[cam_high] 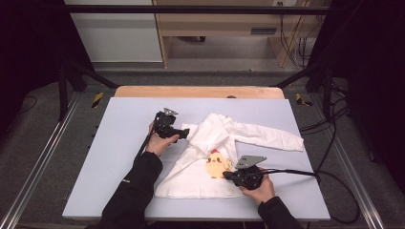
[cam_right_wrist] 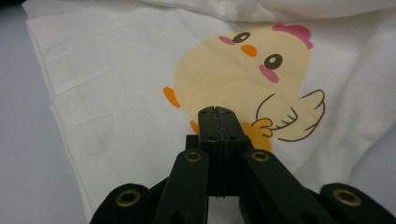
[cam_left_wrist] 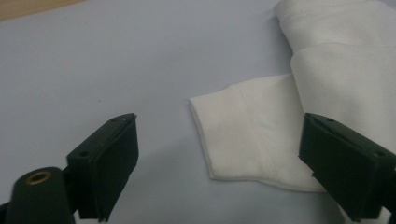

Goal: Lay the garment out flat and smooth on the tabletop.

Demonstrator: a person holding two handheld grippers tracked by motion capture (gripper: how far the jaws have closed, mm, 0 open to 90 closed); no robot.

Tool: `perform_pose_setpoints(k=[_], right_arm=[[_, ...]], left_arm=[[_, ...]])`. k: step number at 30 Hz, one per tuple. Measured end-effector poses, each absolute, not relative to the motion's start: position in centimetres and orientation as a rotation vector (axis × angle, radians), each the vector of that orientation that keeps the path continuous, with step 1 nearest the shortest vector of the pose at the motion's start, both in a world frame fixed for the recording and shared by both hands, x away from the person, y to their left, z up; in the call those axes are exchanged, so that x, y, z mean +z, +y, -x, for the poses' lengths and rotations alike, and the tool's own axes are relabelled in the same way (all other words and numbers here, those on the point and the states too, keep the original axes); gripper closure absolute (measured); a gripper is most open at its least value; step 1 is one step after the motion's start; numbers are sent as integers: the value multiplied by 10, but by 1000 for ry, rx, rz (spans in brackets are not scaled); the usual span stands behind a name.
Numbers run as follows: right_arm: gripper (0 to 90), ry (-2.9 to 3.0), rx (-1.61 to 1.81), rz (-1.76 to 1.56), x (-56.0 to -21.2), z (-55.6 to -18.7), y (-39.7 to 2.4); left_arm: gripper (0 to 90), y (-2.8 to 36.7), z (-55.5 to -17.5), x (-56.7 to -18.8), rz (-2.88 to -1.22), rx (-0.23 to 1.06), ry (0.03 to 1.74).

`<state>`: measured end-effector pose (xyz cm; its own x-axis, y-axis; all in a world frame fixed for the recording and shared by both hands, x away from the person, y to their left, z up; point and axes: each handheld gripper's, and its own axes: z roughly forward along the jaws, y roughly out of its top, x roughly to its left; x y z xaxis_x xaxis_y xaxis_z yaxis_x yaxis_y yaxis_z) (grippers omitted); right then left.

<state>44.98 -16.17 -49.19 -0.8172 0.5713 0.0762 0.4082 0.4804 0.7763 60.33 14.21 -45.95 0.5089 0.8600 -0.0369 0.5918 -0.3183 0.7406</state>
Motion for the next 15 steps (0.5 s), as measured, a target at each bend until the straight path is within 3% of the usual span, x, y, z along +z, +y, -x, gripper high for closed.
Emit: perform_pose_setpoints(k=[15], right_arm=[[900, 2533, 1250, -850, -492, -450, -162]], left_arm=[[485, 132, -603, -472, -2081, 458, 1179]])
